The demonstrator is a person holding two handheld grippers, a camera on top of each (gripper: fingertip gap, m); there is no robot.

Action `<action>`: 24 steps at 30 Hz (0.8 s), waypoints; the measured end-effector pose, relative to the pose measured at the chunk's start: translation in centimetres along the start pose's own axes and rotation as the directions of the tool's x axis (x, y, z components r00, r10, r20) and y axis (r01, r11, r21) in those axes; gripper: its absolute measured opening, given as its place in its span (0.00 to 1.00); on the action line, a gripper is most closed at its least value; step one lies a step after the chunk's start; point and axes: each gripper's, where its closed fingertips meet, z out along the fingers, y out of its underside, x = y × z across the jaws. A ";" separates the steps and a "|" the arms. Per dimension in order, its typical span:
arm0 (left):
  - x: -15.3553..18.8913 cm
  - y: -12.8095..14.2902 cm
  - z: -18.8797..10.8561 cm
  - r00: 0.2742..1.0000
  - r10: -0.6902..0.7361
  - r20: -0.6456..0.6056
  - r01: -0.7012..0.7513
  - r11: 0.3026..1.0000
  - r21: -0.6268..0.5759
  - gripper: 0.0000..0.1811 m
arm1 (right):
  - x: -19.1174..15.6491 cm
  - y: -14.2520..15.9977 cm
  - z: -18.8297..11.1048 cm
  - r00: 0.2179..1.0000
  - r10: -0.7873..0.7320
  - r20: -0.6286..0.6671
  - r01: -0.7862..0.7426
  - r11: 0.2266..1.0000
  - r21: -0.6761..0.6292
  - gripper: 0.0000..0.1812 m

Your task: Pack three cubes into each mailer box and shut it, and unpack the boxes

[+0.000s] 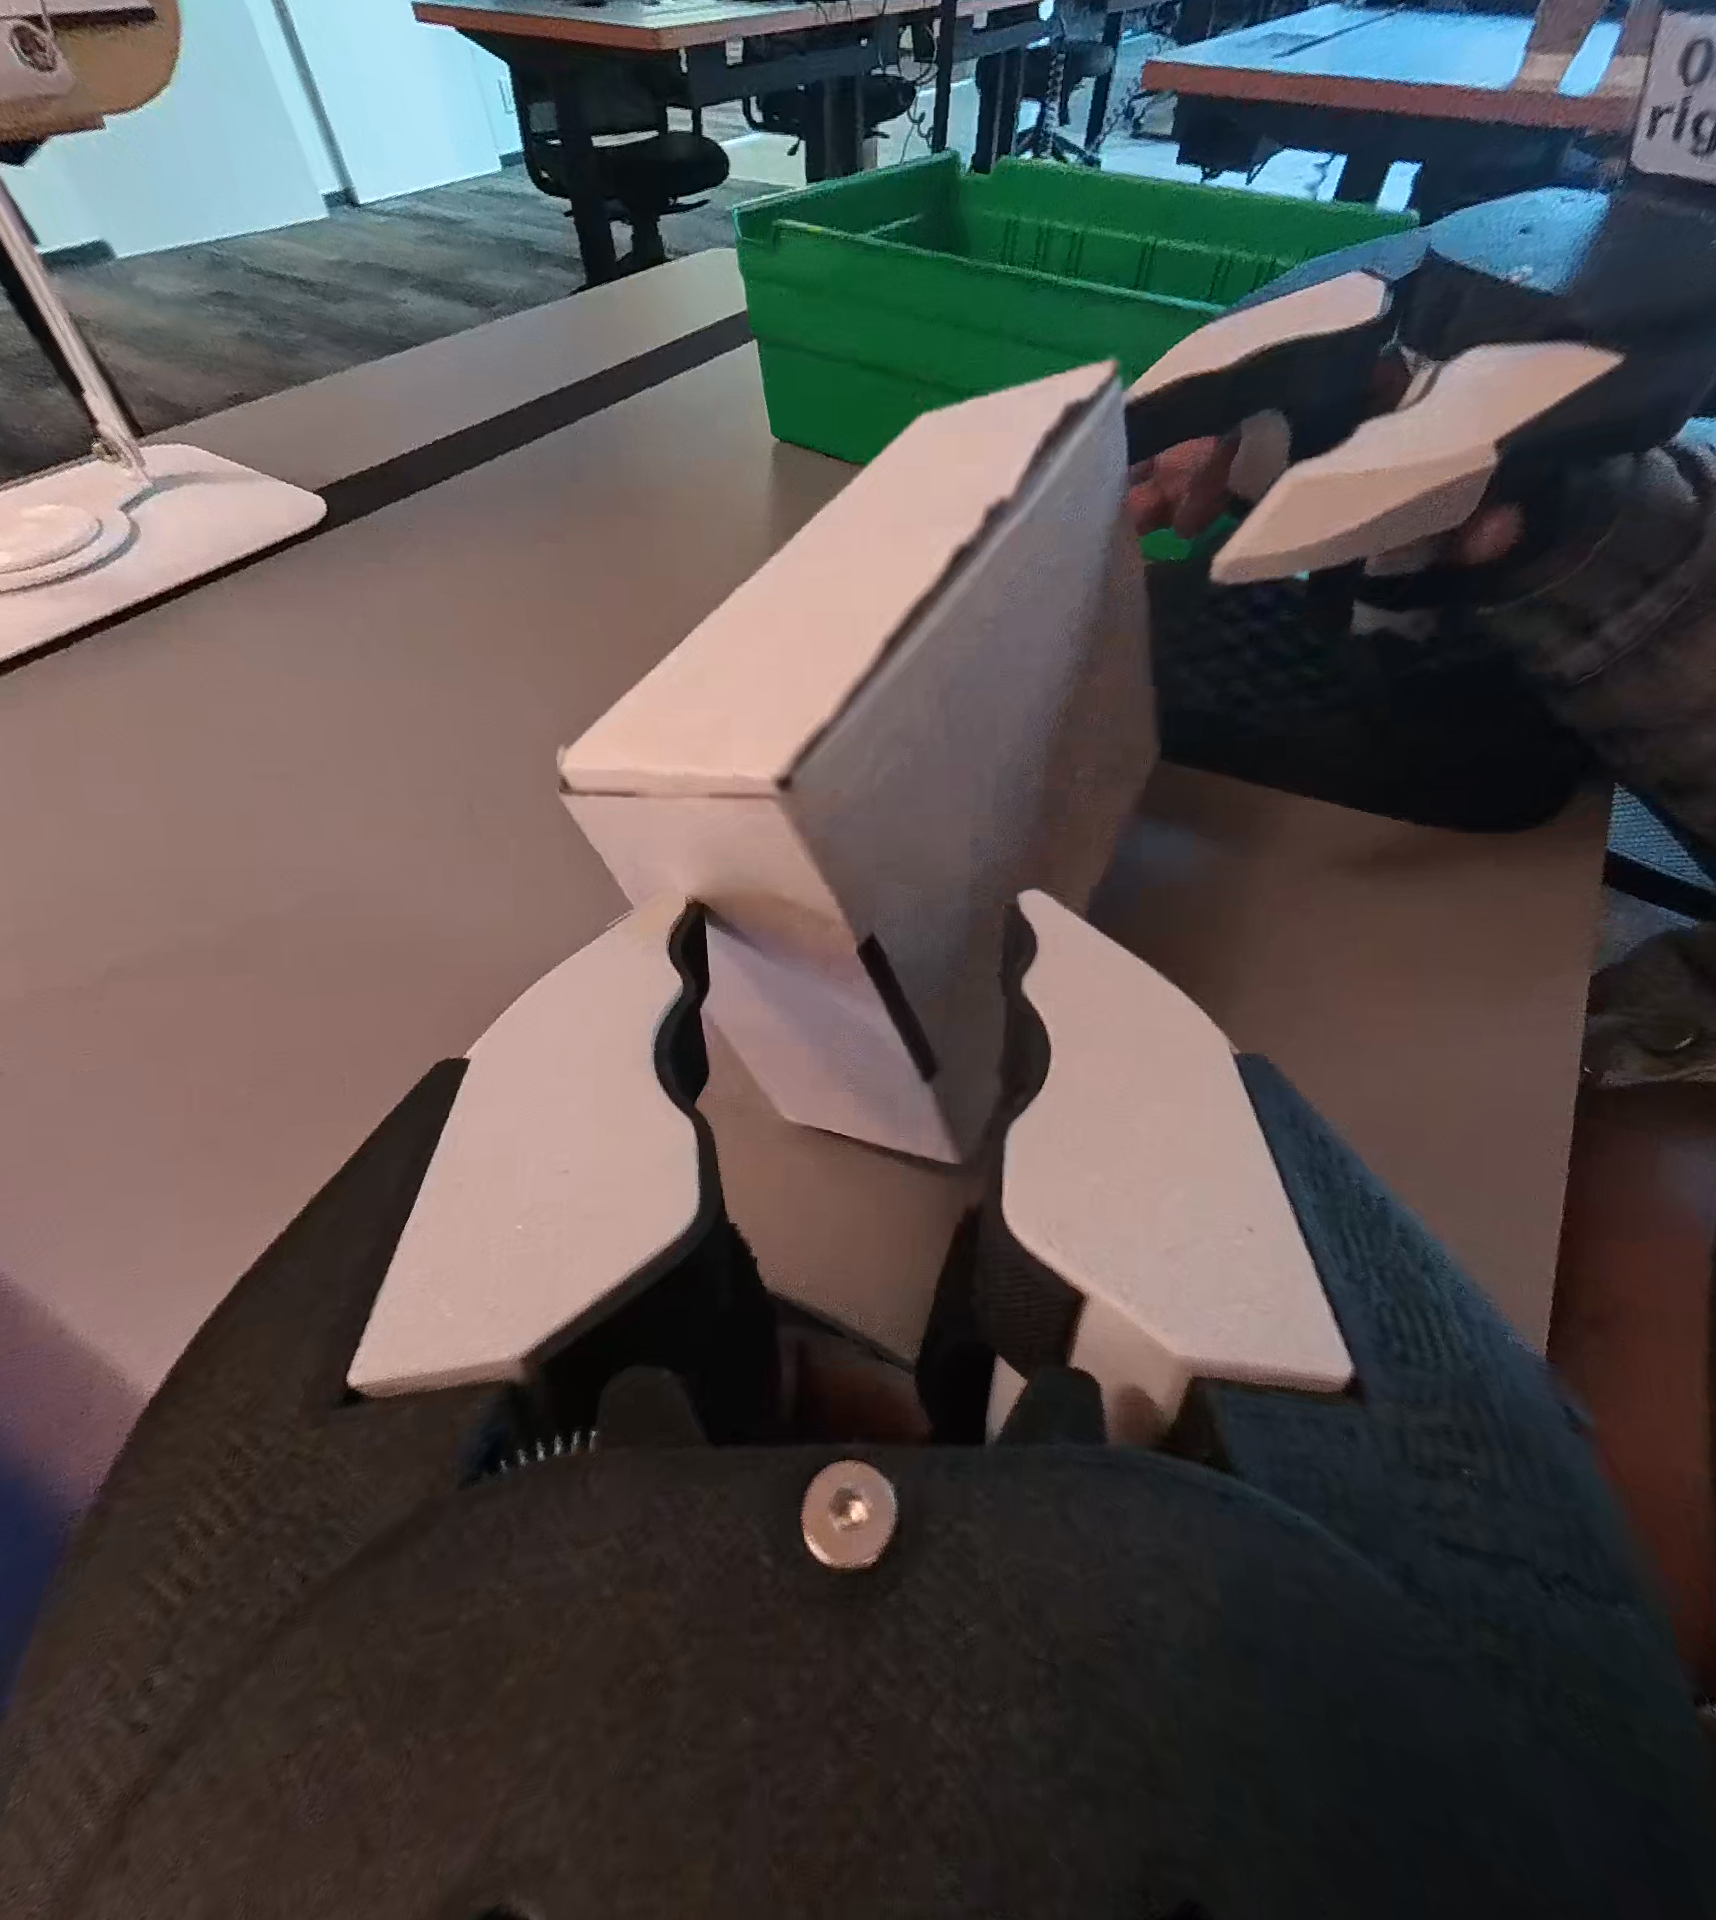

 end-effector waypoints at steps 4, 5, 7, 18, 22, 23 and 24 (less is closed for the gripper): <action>-0.1 0.9 0.7 0.999 0.047 0.024 -0.046 0.998 -0.044 0.28 | 0.4 1.1 -0.1 1.000 0.013 -0.006 -0.013 0.998 -0.066 0.28; 0.0 0.9 0.7 0.998 0.055 0.024 -0.054 0.998 -0.043 0.28 | 0.4 1.3 -0.1 1.000 0.000 -0.009 -0.001 0.997 -0.077 0.28; 0.1 0.9 0.6 0.998 0.066 0.017 -0.065 0.997 -0.045 0.27 | 0.4 1.7 -0.3 1.000 -0.029 -0.012 0.027 0.994 -0.105 0.26; 1.9 1.2 -0.5 0.979 0.181 -0.089 -0.184 0.982 -0.028 0.24 | -1.4 2.5 -2.8 0.983 -0.036 0.178 0.071 0.978 -0.195 0.16; 2.2 1.2 -0.8 0.966 0.227 -0.127 -0.228 0.974 0.004 0.36 | -1.6 2.8 -3.0 0.974 -0.097 0.204 0.137 0.972 -0.192 0.22; 2.1 0.9 -0.9 0.965 0.229 -0.125 -0.226 0.973 0.036 0.44 | -1.5 2.7 -3.1 0.971 -0.130 0.201 0.165 0.971 -0.170 0.25; 2.0 0.5 -0.8 0.967 0.224 -0.125 -0.215 0.973 0.078 0.50 | -1.4 2.5 -3.1 0.967 -0.159 0.198 0.188 0.972 -0.140 0.28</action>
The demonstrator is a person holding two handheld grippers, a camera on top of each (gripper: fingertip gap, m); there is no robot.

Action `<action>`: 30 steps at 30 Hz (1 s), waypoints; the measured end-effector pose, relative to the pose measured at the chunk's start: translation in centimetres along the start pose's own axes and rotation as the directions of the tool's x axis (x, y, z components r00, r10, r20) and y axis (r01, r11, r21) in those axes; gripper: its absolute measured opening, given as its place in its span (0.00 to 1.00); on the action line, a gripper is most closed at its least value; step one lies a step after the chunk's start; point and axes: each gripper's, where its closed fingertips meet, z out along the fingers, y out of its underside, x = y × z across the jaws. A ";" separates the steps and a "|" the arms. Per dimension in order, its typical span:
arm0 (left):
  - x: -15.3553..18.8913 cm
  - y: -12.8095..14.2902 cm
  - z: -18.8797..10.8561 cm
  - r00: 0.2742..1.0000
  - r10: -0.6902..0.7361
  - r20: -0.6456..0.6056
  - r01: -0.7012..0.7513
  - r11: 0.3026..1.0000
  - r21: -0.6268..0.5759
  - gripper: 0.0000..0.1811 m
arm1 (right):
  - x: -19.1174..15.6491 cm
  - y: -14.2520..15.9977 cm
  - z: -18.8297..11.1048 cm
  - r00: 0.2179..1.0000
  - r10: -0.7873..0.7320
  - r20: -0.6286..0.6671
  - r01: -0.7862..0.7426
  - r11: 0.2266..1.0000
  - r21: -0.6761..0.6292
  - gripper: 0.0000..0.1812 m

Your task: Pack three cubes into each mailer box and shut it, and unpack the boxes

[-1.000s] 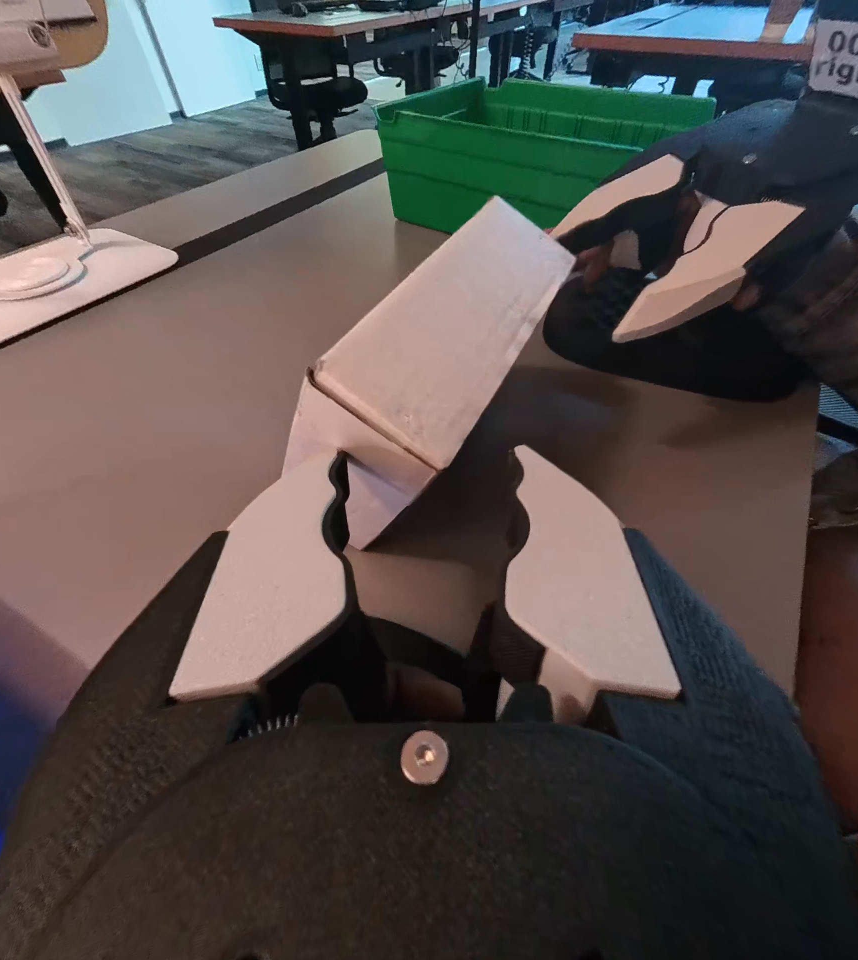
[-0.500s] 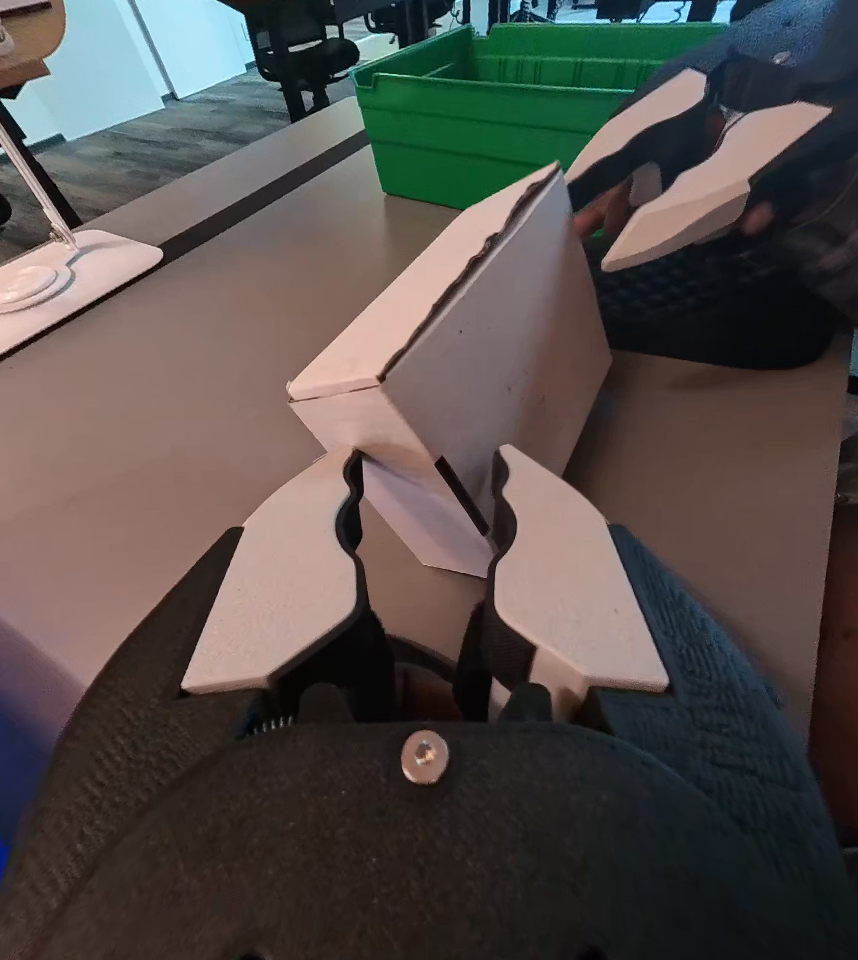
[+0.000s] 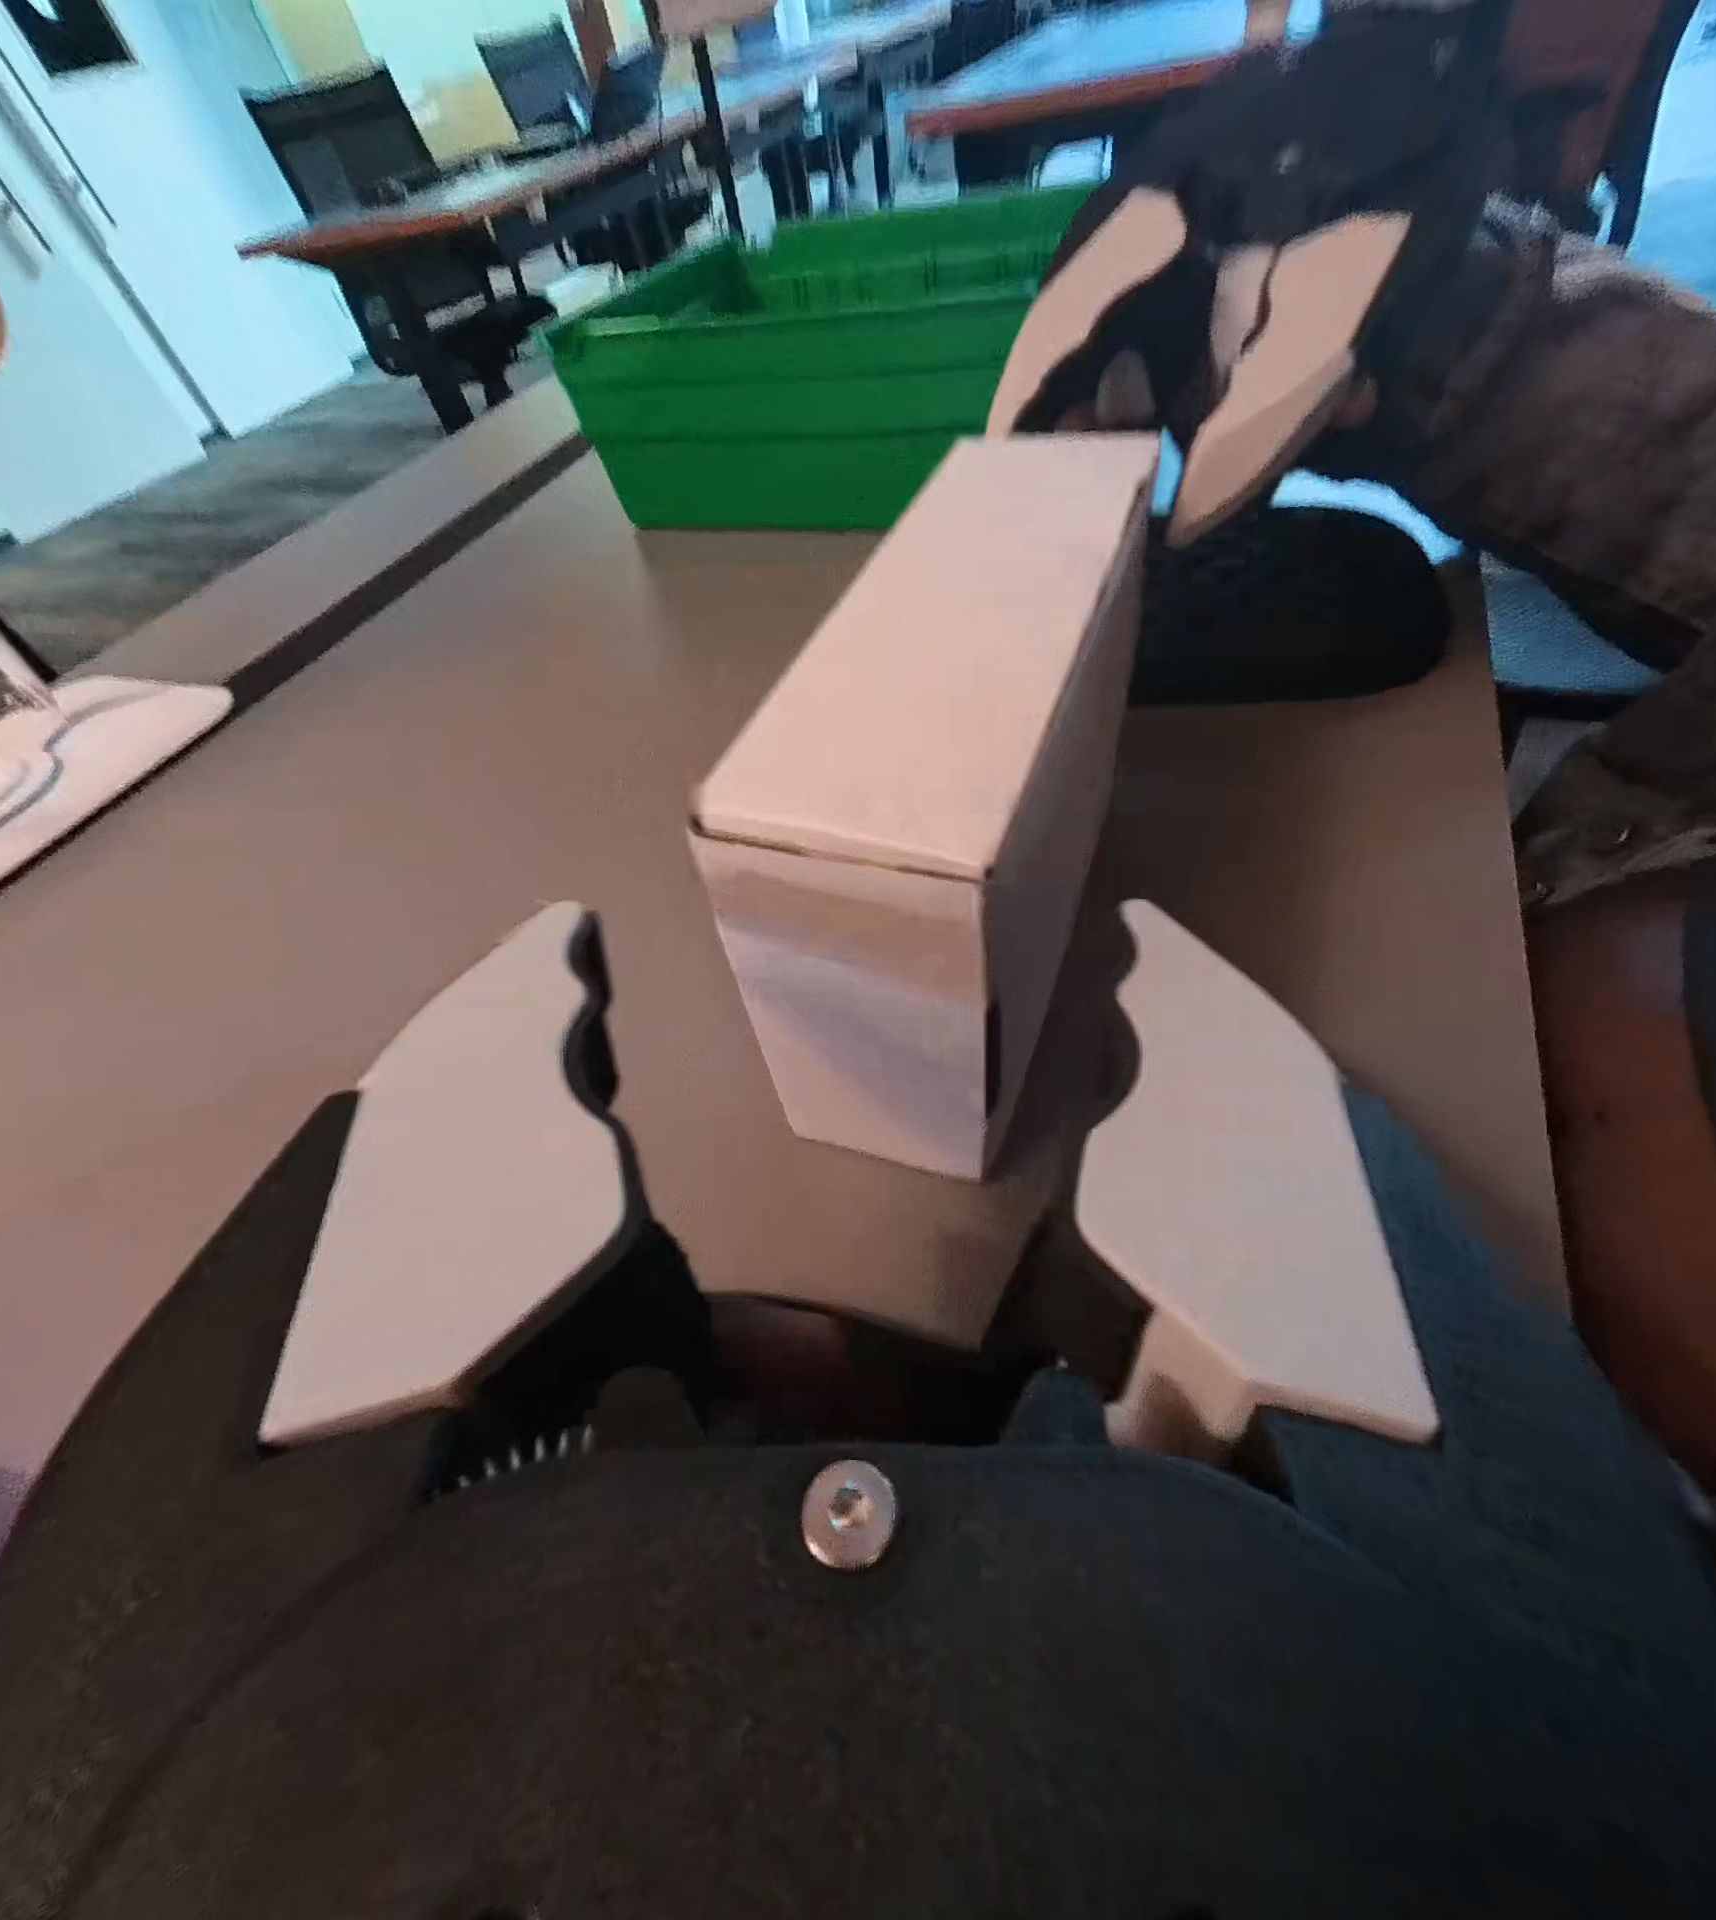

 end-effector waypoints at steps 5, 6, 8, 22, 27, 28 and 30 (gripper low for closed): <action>0.0 -0.7 1.1 0.999 -0.016 -0.032 0.017 1.000 0.025 0.64 | 0.0 -1.6 0.2 1.000 -0.004 -0.008 0.004 0.991 0.136 0.39; 0.2 -0.7 1.6 0.999 -0.012 -0.048 0.012 1.000 0.009 0.64 | 0.1 -1.5 0.5 1.000 -0.004 -0.014 0.006 0.991 0.132 0.40; 0.7 0.2 2.8 0.994 -0.027 -0.105 0.019 0.997 -0.078 0.63 | 0.1 -0.9 1.2 0.999 -0.020 -0.029 0.022 0.995 0.096 0.42; -4.2 -1.4 7.9 0.980 0.015 -0.197 -0.008 0.999 0.038 0.48 | 6.2 0.0 3.2 0.985 -0.048 -0.165 0.039 0.998 -0.054 0.37; -5.5 1.4 8.9 0.964 -0.122 -0.235 0.112 0.992 -0.055 0.48 | 8.2 0.0 4.4 0.993 -0.001 -0.115 -0.005 0.998 -0.055 0.37; -5.6 1.3 8.8 0.965 -0.121 -0.232 0.113 0.992 -0.046 0.48 | 8.2 0.0 4.5 0.995 0.003 -0.105 -0.008 0.999 -0.044 0.37; -5.5 1.3 8.8 0.966 -0.116 -0.231 0.109 0.993 -0.045 0.48 | 8.1 0.0 4.5 0.995 -0.004 -0.103 0.000 0.999 -0.036 0.37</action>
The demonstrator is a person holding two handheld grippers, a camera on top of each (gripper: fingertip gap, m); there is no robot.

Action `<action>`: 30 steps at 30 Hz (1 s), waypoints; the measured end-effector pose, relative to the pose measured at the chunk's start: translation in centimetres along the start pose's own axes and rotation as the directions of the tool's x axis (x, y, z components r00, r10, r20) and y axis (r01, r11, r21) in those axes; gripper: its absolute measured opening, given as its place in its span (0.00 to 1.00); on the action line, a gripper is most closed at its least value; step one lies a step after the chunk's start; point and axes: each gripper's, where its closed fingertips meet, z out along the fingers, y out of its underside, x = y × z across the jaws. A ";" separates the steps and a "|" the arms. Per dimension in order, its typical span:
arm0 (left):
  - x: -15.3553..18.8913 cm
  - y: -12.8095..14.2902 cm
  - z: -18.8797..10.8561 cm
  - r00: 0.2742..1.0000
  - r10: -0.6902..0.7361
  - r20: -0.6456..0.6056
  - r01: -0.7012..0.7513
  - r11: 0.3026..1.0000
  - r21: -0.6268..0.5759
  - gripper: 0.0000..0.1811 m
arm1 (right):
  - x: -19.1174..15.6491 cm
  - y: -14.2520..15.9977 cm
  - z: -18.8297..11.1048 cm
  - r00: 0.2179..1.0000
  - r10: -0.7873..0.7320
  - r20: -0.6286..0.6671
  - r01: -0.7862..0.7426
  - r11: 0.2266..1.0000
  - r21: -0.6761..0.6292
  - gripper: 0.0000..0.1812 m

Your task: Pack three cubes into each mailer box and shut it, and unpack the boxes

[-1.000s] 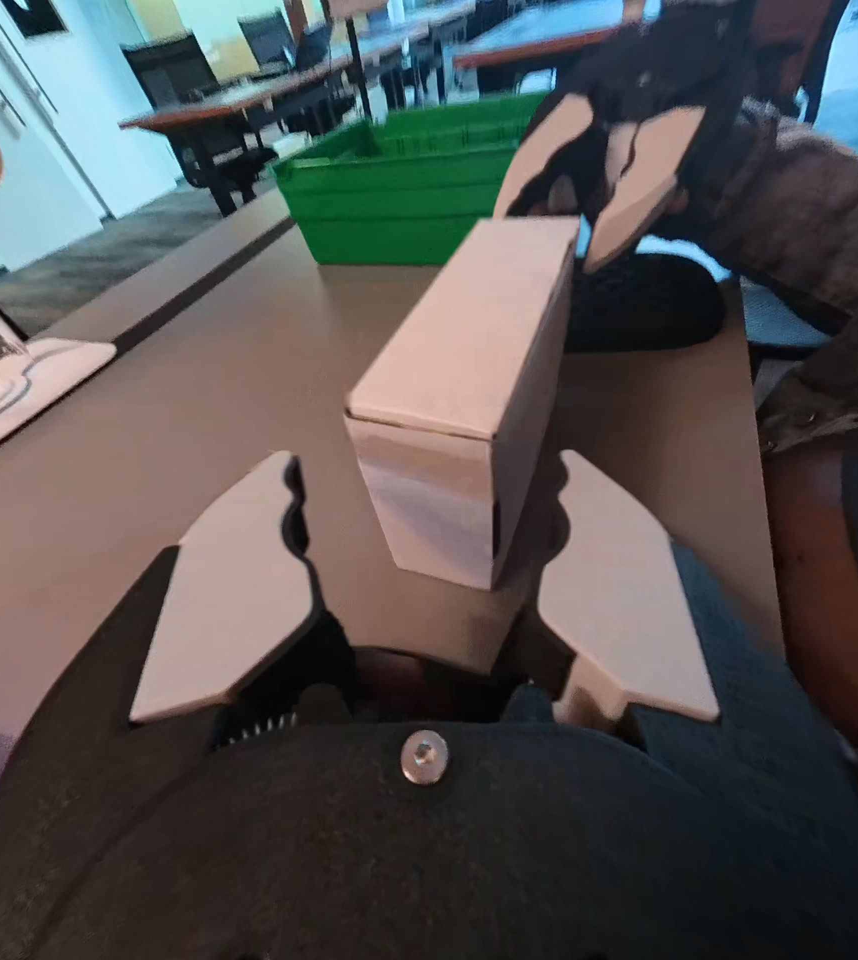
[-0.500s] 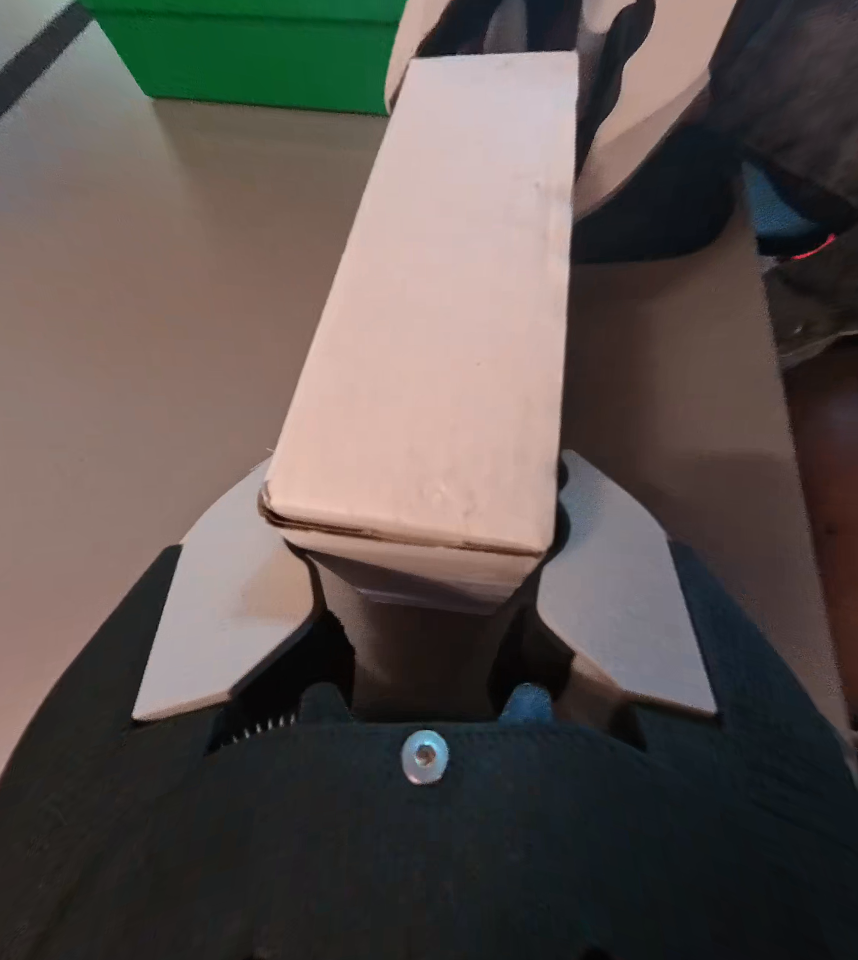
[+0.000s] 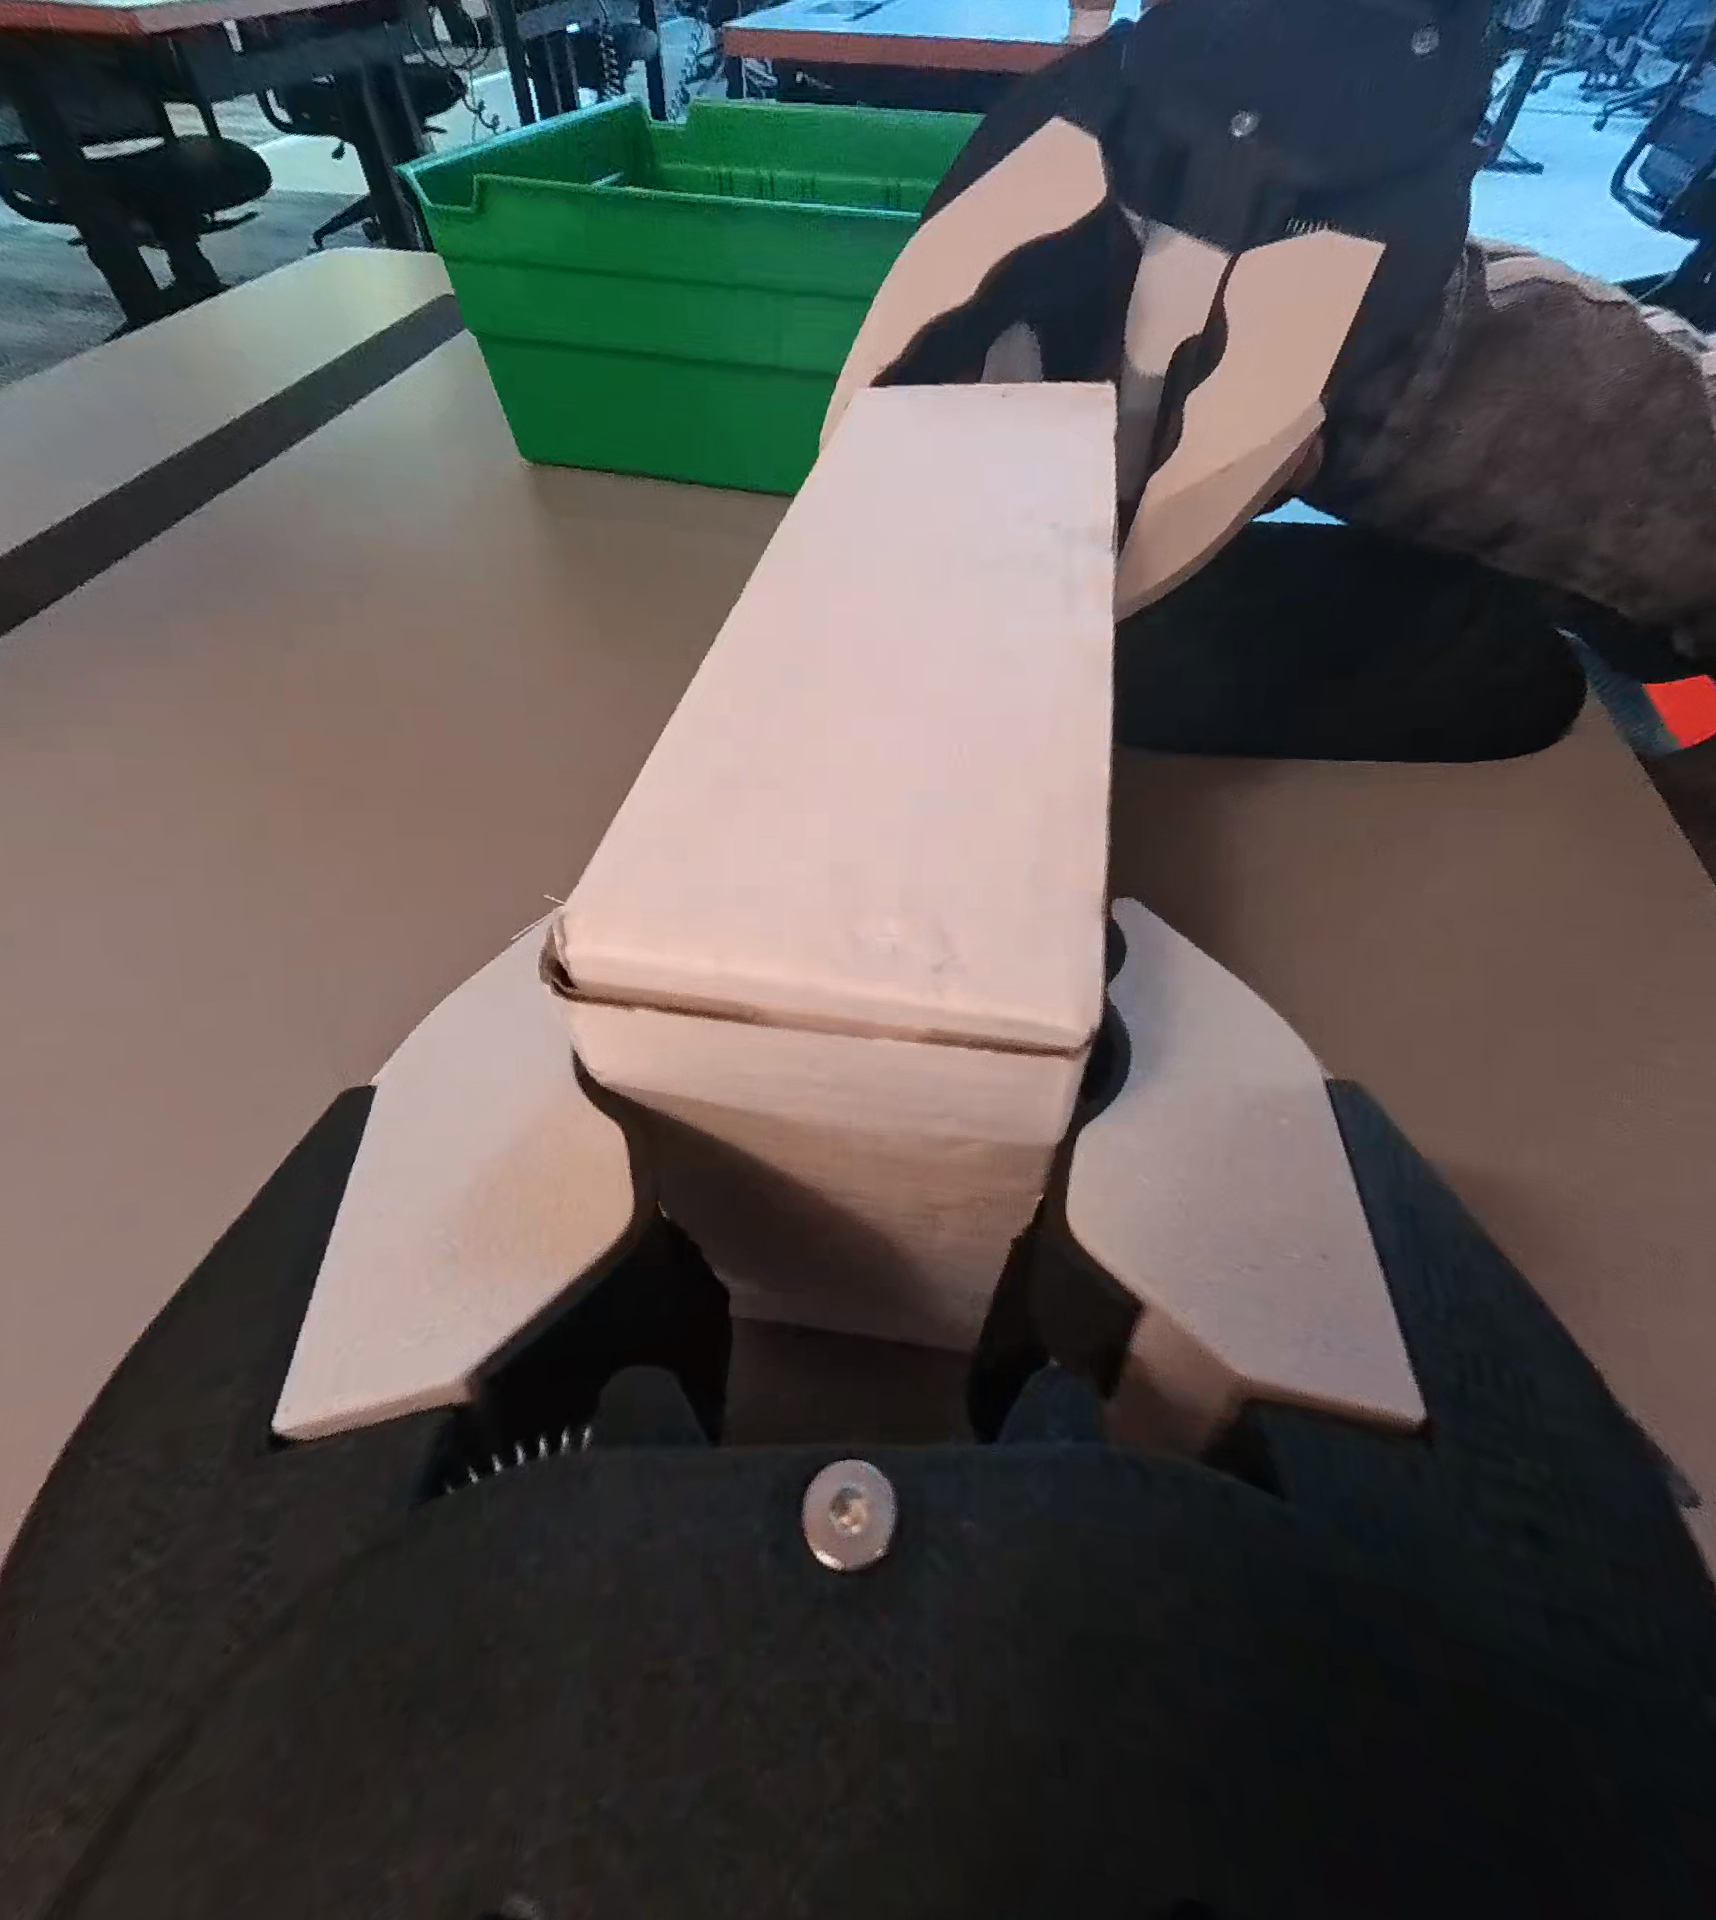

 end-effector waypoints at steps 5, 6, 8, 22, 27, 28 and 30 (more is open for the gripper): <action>0.2 0.3 0.1 0.996 0.080 0.048 -0.079 0.997 -0.027 0.46 | 0.2 -0.6 -1.5 1.000 -0.005 -0.031 0.003 0.999 -0.044 0.35; 0.1 0.4 0.1 0.996 0.071 0.047 -0.069 0.997 -0.030 0.46 | 0.7 -1.7 -2.2 0.997 0.001 -0.076 -0.001 1.000 0.002 0.35; 0.2 0.4 0.0 0.996 0.072 0.042 -0.071 0.997 -0.031 0.46 | 1.3 -3.3 -3.7 0.980 -0.072 -0.187 0.085 0.994 0.063 0.32; 0.3 0.6 0.0 0.994 0.104 0.033 -0.102 0.993 -0.060 0.46 | -2.4 -4.5 -0.8 0.516 -0.825 -0.231 0.729 0.564 -0.387 0.17; 0.3 0.7 0.0 0.994 0.109 0.029 -0.107 0.991 -0.082 0.45 | -2.7 -5.0 0.4 0.442 -0.876 -0.193 0.767 0.480 -0.426 0.16; 0.4 0.7 0.0 0.992 0.119 0.029 -0.116 0.990 -0.085 0.45 | -2.9 -5.2 0.8 0.447 -0.875 -0.189 0.772 0.483 -0.412 0.16; 0.3 0.8 0.0 0.992 0.120 0.033 -0.116 0.989 -0.095 0.45 | -3.2 -5.5 1.7 0.446 -0.877 -0.180 0.778 0.479 -0.406 0.13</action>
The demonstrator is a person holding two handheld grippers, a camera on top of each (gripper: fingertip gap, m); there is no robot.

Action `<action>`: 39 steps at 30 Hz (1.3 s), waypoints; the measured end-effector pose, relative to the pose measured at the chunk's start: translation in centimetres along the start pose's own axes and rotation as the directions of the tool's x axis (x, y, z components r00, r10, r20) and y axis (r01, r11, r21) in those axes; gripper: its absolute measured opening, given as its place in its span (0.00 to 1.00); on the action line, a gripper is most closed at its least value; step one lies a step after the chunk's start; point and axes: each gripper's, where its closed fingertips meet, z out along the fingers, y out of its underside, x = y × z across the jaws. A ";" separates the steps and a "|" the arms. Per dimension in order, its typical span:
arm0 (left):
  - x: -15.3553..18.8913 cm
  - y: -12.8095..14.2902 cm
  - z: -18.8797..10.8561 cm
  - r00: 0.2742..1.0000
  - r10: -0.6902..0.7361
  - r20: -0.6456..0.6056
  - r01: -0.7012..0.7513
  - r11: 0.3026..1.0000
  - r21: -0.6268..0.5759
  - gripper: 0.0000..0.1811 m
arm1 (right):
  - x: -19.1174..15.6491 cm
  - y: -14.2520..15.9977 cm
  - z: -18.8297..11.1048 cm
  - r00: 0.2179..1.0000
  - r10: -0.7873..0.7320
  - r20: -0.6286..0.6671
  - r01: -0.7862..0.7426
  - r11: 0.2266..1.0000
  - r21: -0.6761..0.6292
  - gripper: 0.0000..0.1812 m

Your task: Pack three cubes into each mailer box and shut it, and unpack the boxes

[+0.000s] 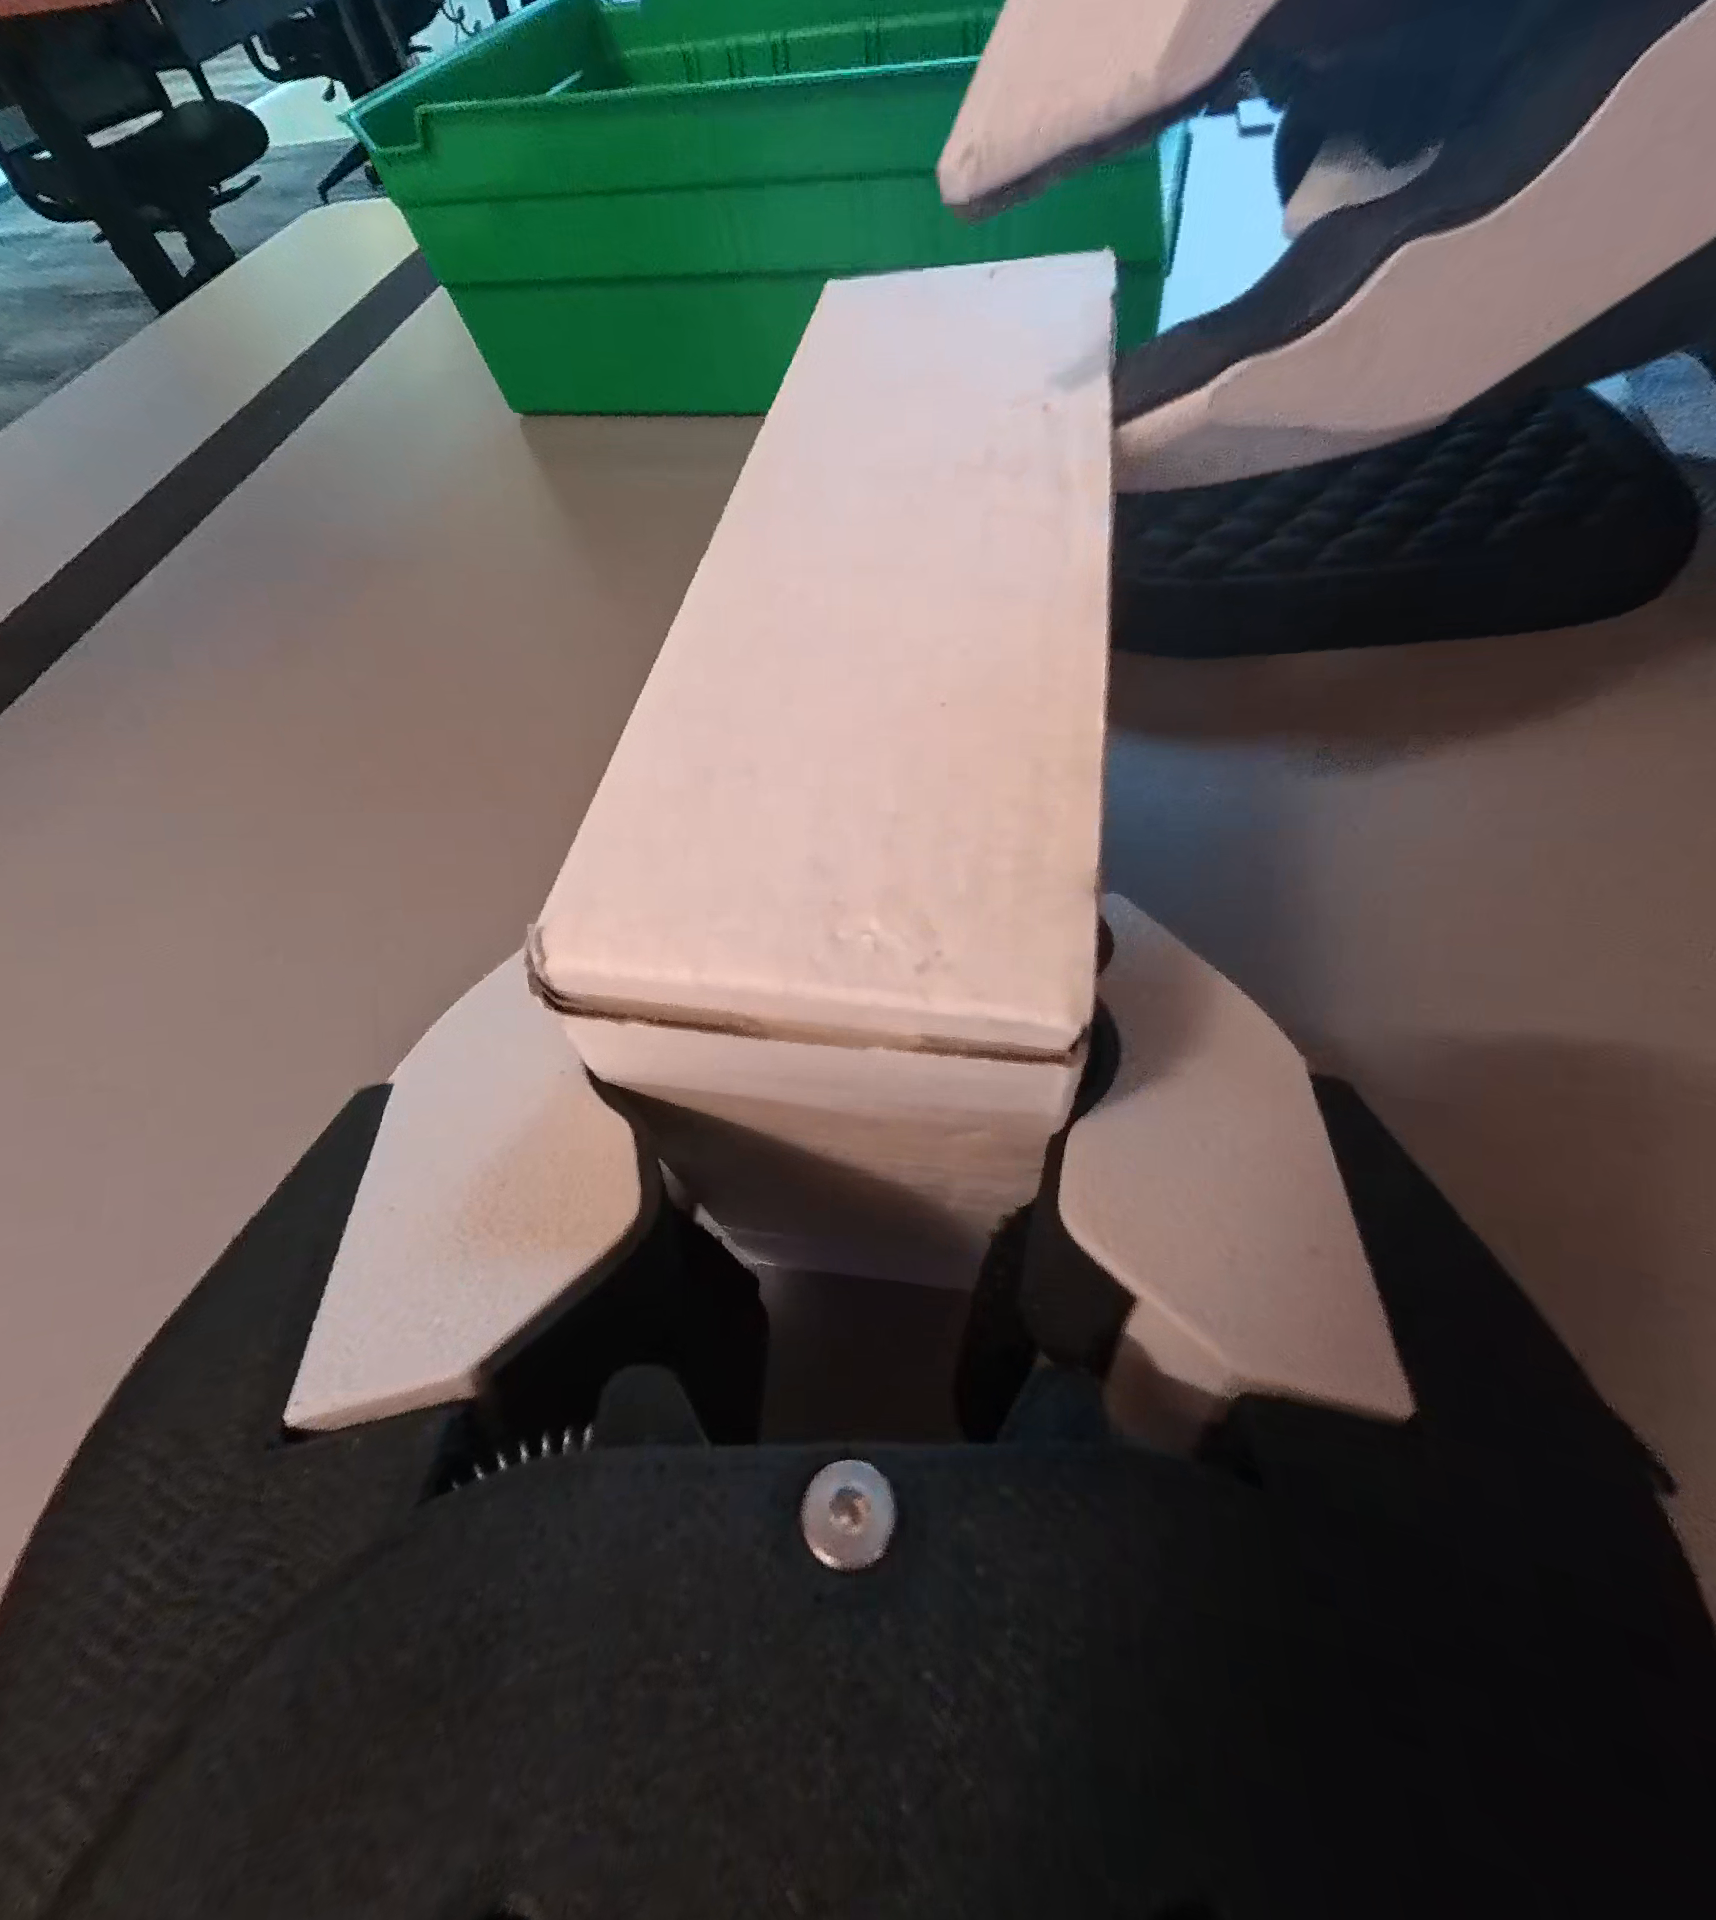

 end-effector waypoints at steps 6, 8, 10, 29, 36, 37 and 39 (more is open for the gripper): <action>-0.3 0.3 0.0 1.000 -0.021 0.002 0.021 0.999 -0.030 0.45 | 0.3 -0.1 1.7 0.999 -0.006 0.052 0.010 0.997 -0.074 0.10; -0.3 0.3 0.0 1.000 -0.023 0.002 0.023 0.999 -0.038 0.45 | -0.2 -0.3 2.2 0.996 -0.031 0.081 0.037 0.997 -0.074 0.03; -0.5 0.4 0.0 0.999 -0.031 0.010 0.032 0.998 -0.052 0.44 | -0.1 -0.1 2.6 0.993 -0.069 0.092 0.077 0.993 -0.085 0.01; -1.0 -0.6 -2.9 0.925 0.313 0.215 -0.292 0.948 -0.123 0.65 | 2.2 1.2 3.9 0.182 0.477 0.860 -0.446 0.819 -0.360 0.01; 2.7 -8.8 -8.2 0.811 0.456 0.367 -0.534 0.833 0.143 0.47 | 2.3 1.5 4.1 0.215 0.503 0.837 -0.447 0.813 -0.374 0.01; 3.2 -8.5 -7.6 0.832 0.452 0.323 -0.509 0.852 0.121 0.46 | 2.3 1.5 4.1 0.216 0.504 0.836 -0.447 0.812 -0.375 0.01; 3.1 -7.3 -5.6 0.855 0.438 0.278 -0.455 0.891 -0.003 0.46 | 2.2 1.5 4.0 0.224 0.506 0.833 -0.444 0.814 -0.376 0.01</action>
